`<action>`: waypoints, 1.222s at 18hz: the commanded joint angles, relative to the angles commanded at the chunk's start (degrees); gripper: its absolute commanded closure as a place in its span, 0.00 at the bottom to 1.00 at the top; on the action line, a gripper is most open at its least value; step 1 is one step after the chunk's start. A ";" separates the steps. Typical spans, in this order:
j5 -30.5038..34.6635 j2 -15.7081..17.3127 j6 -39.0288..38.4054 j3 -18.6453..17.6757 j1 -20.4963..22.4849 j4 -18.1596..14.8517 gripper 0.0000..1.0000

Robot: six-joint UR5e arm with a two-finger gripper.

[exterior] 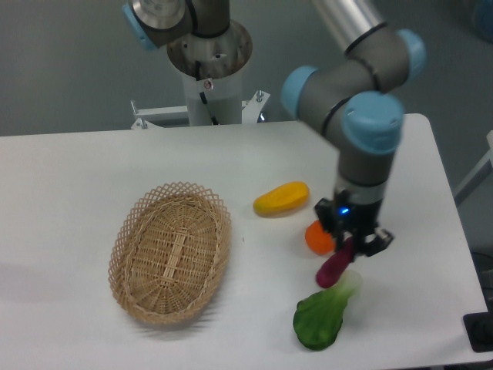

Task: Pick up the sweet potato from the table

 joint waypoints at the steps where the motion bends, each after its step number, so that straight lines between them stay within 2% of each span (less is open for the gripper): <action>1: 0.00 0.27 2.20 0.44 1.32 -0.26 0.86; 7: 0.00 0.27 12.41 1.32 6.51 -1.67 0.86; 22: 0.35 0.89 11.89 0.44 6.08 -1.67 0.85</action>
